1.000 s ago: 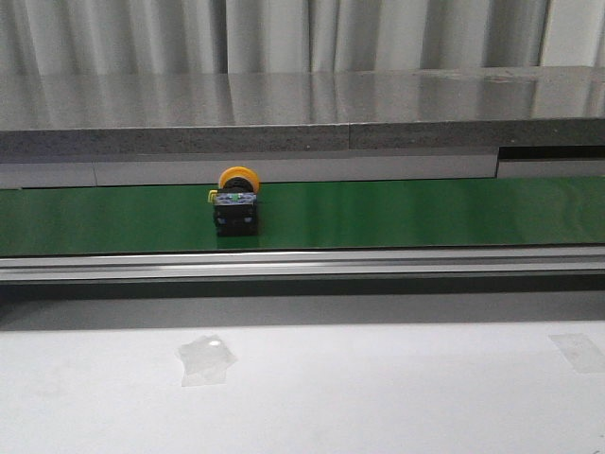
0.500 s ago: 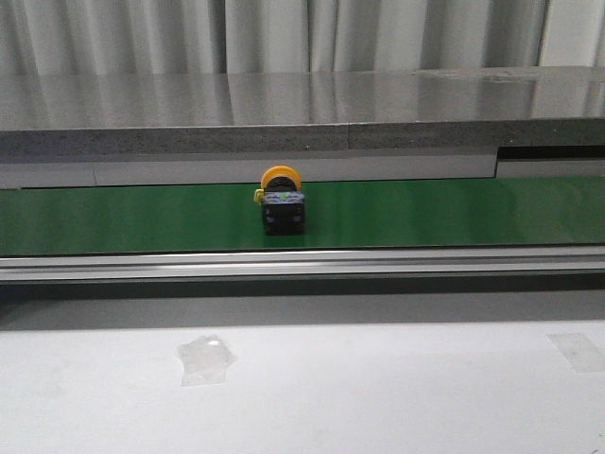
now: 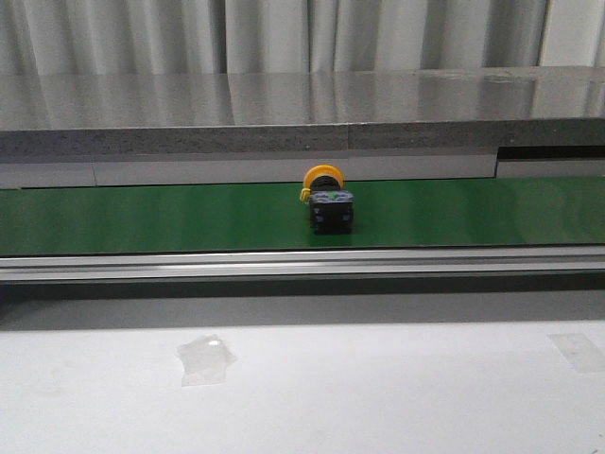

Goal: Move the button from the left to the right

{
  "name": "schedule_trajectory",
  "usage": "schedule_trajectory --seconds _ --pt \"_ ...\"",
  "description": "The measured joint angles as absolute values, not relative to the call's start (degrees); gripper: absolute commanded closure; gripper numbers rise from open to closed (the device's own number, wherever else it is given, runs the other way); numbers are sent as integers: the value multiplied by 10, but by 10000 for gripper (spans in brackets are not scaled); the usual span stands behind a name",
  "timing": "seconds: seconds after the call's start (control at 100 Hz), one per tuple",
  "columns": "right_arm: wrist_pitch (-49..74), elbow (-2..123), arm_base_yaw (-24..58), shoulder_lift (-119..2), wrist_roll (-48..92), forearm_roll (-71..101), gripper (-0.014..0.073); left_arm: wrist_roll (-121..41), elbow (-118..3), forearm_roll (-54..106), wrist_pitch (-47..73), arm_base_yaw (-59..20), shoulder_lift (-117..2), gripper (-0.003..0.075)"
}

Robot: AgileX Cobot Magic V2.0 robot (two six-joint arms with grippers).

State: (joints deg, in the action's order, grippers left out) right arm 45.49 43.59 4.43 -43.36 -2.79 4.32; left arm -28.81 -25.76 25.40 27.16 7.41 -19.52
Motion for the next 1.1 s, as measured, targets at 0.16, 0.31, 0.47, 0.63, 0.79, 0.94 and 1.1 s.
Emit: schedule_trajectory --seconds 0.16,0.31,0.47,0.63,0.79,0.94,1.1 --pt "457 436 44 -434 -28 55 16 -288 -258 254 272 74 -195 740" --pt "458 436 44 -435 -28 62 -29 -288 -258 254 272 74 -195 740" --pt "459 453 44 -473 -14 68 -6 -288 -258 254 272 74 -195 740" --pt "459 497 44 -551 15 72 -5 -288 -258 254 270 74 -195 740" --pt "454 550 44 -646 40 73 -5 -288 -258 254 270 74 -195 740" --pt "453 601 44 -733 62 80 -5 -288 -258 254 270 74 -195 740" --pt "452 638 44 -808 90 97 -5 -288 -258 254 270 74 -195 740"
